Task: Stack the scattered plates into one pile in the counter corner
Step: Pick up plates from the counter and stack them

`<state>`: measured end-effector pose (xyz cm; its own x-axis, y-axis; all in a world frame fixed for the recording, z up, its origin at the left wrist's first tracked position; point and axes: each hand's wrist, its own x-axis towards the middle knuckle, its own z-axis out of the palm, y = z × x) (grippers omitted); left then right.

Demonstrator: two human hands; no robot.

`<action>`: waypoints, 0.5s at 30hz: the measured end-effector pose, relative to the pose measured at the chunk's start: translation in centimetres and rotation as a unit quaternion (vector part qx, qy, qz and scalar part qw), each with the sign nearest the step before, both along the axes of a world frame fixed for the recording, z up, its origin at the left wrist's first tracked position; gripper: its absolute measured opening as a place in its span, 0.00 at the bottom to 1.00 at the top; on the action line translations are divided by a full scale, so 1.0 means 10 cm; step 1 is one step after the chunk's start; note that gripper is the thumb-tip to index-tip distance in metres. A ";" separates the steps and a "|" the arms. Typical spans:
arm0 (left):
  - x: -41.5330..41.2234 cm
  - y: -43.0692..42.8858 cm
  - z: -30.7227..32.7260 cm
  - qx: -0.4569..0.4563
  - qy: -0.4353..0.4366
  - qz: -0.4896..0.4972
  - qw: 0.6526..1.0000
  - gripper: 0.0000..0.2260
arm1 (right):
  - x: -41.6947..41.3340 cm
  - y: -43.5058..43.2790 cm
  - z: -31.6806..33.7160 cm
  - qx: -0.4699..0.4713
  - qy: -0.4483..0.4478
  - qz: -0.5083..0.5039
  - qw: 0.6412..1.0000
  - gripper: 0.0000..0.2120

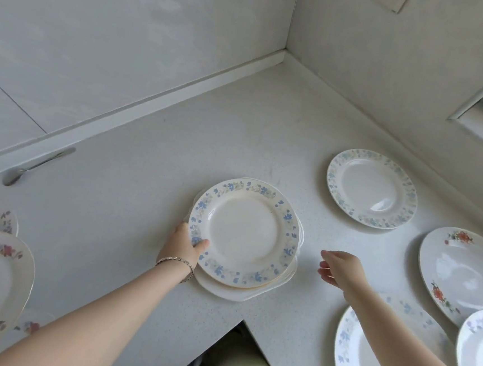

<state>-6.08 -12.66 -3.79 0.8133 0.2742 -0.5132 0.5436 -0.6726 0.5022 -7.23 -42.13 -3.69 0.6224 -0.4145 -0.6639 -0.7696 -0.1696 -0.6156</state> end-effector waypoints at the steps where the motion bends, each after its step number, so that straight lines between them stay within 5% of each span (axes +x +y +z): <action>1: 0.03 0.01 0.00 0.009 0.010 -0.004 1.000 0.20 | 0.08 -0.03 -0.01 0.057 -0.004 -0.088 0.995 0.09; 7: 0.22 0.05 0.09 0.071 0.007 0.003 0.997 0.18 | 0.76 -0.39 -0.06 0.222 -0.080 -0.392 0.889 0.22; 11: 0.36 0.13 0.20 0.126 0.000 -0.032 0.991 0.06 | 1.00 -0.47 -0.11 0.305 -0.136 -0.457 0.825 0.23; 15: 0.40 0.28 0.22 0.143 0.005 -0.003 0.990 0.04 | 1.06 -0.48 -0.15 0.339 -0.147 -0.458 0.809 0.17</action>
<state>-2.08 -9.89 -1.57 0.8109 0.4051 -0.4224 0.5431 -0.7898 0.2851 3.34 -46.94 -5.19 0.4324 -0.3941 -0.8110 -0.1857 0.8413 -0.5078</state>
